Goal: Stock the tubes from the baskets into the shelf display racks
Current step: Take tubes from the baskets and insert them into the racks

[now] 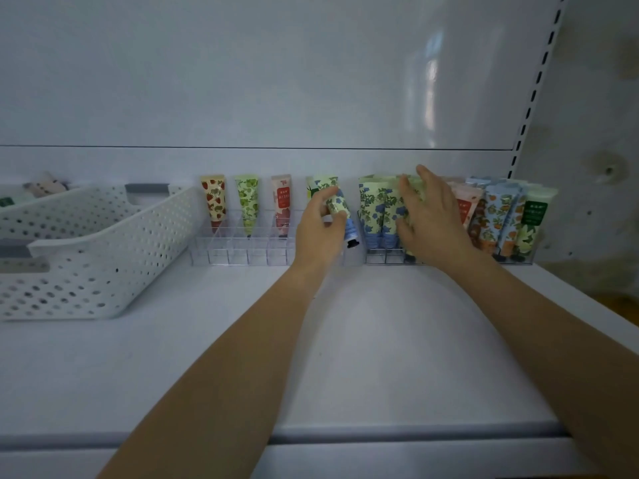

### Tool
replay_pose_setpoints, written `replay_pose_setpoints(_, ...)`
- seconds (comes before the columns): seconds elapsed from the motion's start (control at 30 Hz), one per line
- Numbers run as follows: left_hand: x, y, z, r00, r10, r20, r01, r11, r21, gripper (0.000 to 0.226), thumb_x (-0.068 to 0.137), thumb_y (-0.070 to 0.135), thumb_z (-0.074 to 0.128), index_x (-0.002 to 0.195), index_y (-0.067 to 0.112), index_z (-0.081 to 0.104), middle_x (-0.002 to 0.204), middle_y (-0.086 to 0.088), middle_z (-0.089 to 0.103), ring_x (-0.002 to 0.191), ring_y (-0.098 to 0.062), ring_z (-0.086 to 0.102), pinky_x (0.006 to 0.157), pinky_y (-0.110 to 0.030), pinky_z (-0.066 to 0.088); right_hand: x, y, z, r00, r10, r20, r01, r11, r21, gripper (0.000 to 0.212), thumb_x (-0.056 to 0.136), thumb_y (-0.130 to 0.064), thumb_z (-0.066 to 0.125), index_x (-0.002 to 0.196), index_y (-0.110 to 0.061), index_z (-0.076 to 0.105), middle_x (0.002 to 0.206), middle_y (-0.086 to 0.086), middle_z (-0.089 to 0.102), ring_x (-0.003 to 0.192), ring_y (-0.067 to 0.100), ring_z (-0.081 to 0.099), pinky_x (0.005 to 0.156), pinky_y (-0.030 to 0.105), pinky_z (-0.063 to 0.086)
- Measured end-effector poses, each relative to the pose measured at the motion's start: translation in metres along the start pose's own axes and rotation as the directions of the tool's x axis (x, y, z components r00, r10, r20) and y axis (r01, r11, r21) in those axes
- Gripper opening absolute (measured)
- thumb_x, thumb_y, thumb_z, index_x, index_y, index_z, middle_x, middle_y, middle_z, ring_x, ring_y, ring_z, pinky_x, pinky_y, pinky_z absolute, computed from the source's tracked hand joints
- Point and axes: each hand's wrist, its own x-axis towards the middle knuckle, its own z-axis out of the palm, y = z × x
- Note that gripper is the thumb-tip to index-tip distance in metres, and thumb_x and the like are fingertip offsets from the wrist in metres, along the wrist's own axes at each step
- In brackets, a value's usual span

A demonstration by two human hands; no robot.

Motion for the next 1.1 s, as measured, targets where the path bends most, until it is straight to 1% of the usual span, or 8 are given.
replay_pose_setpoints(0.1, 0.001, 0.005, 0.003, 0.996, 0.079, 0.044, -0.078, 0.997, -0.029, 0.033, 0.091, 0.006, 0.053, 0.121, 0.021, 0.052, 0.109, 0.002, 0.052, 0.108, -0.016, 0.052, 0.083, -0.023, 0.048, 0.001, 0.004, -0.005, 0.996, 0.074, -0.058, -0.067, 0.991, 0.115, 0.060, 0.093, -0.013, 0.046, 0.146, -0.007, 0.020, 0.152, 0.019, 0.014, 0.139, 0.035, 0.013, 0.113, 0.044, 0.014)
replay_pose_setpoints(0.27, 0.002, 0.006, 0.019, 0.964, 0.239, 0.116, -0.241, 0.971, 0.007, 0.023, 0.087, -0.006, 0.053, 0.104, 0.011, 0.053, 0.104, 0.004, 0.055, 0.090, -0.016, 0.057, 0.073, -0.010, 0.046, -0.003, 0.008, 0.001, 0.991, 0.124, -0.040, -0.118, 0.986, 0.121, 0.056, 0.093, -0.012, 0.044, 0.145, -0.007, 0.023, 0.150, 0.018, 0.020, 0.136, 0.034, 0.020, 0.111, 0.042, 0.019)
replay_pose_setpoints(0.43, 0.001, -0.006, 0.028, 0.902, 0.291, 0.319, -0.392, 0.862, 0.321, 0.011, 0.087, -0.004, 0.053, 0.094, 0.003, 0.054, 0.097, -0.015, 0.060, 0.086, -0.031, 0.058, 0.075, -0.041, 0.051, -0.002, 0.009, 0.002, 0.992, 0.120, -0.047, -0.114, 0.985, 0.128, 0.058, 0.092, -0.012, 0.045, 0.146, -0.009, 0.023, 0.151, 0.016, 0.019, 0.137, 0.033, 0.019, 0.110, 0.042, 0.020)
replay_pose_setpoints(0.53, 0.000, -0.010, 0.029, 0.878, 0.302, 0.371, -0.450, 0.785, 0.425, 0.009, 0.087, -0.001, 0.052, 0.094, 0.003, 0.055, 0.096, -0.016, 0.060, 0.087, -0.030, 0.056, 0.070, -0.039, 0.048, -0.002, 0.008, 0.001, 0.993, 0.096, -0.070, -0.085, 0.987, 0.138, 0.058, 0.091, -0.011, 0.046, 0.145, -0.008, 0.025, 0.151, 0.016, 0.019, 0.137, 0.032, 0.019, 0.110, 0.041, 0.020)
replay_pose_setpoints(0.77, -0.003, -0.010, 0.023, 0.893, 0.262, 0.366, -0.434, 0.716, 0.547, 0.014, 0.085, 0.006, 0.055, 0.099, 0.006, 0.056, 0.107, -0.012, 0.052, 0.094, -0.027, 0.054, 0.072, -0.038, 0.049, 0.000, 0.007, -0.005, 0.969, 0.065, -0.238, -0.015, 0.979, 0.203, 0.051, 0.088, -0.001, 0.047, 0.138, 0.000, 0.038, 0.143, 0.020, 0.035, 0.133, 0.035, 0.028, 0.109, 0.041, 0.022)
replay_pose_setpoints(0.87, -0.005, -0.007, 0.024, 0.898, 0.249, 0.363, -0.431, 0.667, 0.608, 0.016, 0.083, 0.011, 0.056, 0.099, 0.009, 0.055, 0.112, -0.008, 0.051, 0.094, -0.027, 0.055, 0.065, -0.033, 0.046, 0.000, 0.006, -0.006, 0.964, 0.019, -0.266, 0.034, 0.981, 0.193, 0.049, 0.086, 0.000, 0.050, 0.134, 0.001, 0.043, 0.139, 0.021, 0.040, 0.129, 0.036, 0.033, 0.107, 0.041, 0.025)
replay_pose_setpoints(1.03, -0.008, 0.002, 0.016, 0.930, 0.335, 0.150, -0.340, 0.631, 0.697, 0.020, 0.086, 0.018, 0.050, 0.103, 0.008, 0.053, 0.105, -0.010, 0.052, 0.075, -0.024, 0.050, 0.057, -0.029, 0.034, -0.002, -0.002, -0.009, 0.951, -0.073, -0.302, 0.128, 0.978, 0.164, 0.045, 0.083, 0.003, 0.055, 0.128, 0.005, 0.049, 0.132, 0.025, 0.047, 0.122, 0.041, 0.041, 0.104, 0.042, 0.030)
replay_pose_setpoints(1.1, -0.006, 0.007, 0.004, 0.932, 0.348, 0.101, -0.307, 0.612, 0.729, 0.023, 0.088, 0.018, 0.047, 0.109, 0.008, 0.051, 0.108, -0.011, 0.052, 0.082, -0.026, 0.052, 0.060, -0.030, 0.034, -0.003, -0.009, -0.014, 0.944, -0.109, -0.311, 0.164, 0.974, 0.158, 0.044, 0.082, 0.005, 0.057, 0.126, 0.006, 0.051, 0.130, 0.026, 0.048, 0.120, 0.043, 0.044, 0.102, 0.044, 0.032)
